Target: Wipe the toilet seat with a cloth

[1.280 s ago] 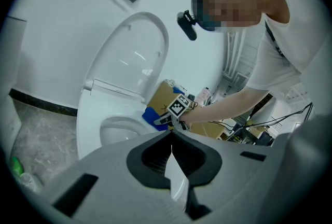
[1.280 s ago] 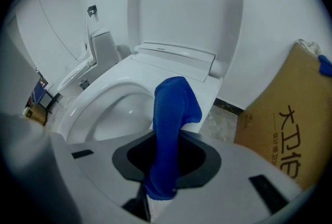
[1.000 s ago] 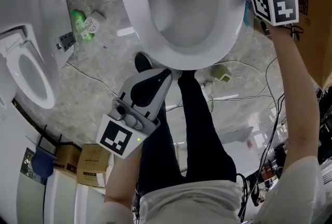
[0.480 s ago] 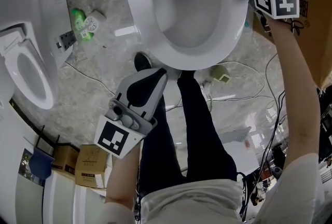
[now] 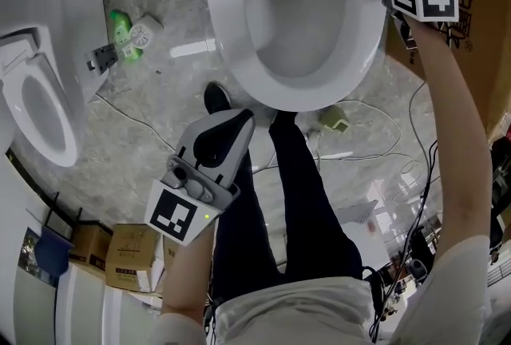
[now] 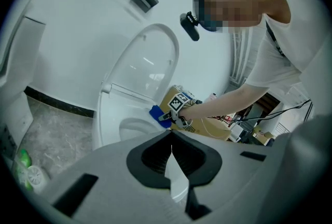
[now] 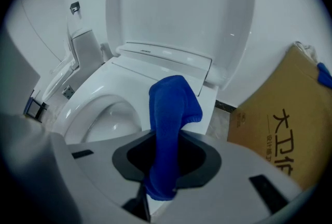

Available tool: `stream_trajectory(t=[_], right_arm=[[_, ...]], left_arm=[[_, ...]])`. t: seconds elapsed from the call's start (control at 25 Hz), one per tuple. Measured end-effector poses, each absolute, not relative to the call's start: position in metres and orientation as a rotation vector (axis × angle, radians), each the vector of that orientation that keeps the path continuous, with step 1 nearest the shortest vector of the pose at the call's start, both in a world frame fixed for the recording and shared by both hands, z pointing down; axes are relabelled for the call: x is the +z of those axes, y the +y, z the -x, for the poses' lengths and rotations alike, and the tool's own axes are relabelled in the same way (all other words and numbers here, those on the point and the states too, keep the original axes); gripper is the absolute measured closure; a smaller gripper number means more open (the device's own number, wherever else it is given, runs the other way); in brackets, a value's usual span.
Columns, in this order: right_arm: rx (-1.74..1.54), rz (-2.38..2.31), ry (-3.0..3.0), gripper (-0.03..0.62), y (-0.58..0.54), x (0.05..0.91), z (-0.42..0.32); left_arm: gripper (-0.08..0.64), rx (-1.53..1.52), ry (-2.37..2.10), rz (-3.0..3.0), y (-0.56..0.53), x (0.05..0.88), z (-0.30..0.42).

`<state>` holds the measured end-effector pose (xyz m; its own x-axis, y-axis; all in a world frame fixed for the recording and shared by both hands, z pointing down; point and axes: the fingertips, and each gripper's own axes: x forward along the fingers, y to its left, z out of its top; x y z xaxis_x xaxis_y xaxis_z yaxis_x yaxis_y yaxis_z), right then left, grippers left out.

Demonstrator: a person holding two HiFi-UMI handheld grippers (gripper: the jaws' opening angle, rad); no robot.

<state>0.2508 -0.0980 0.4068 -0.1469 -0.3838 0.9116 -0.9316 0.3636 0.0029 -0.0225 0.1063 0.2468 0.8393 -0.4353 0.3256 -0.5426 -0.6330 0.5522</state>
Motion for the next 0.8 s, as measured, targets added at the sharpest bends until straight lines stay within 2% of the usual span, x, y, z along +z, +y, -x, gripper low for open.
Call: stream_trajectory(t=[0.8], right_arm=[[0.833, -1.197, -1.66, 0.509, -0.124, 0.41, -0.231]], left_arm=[[0.551, 0.178, -0.731, -2.32, 0.109, 0.252, 0.051]])
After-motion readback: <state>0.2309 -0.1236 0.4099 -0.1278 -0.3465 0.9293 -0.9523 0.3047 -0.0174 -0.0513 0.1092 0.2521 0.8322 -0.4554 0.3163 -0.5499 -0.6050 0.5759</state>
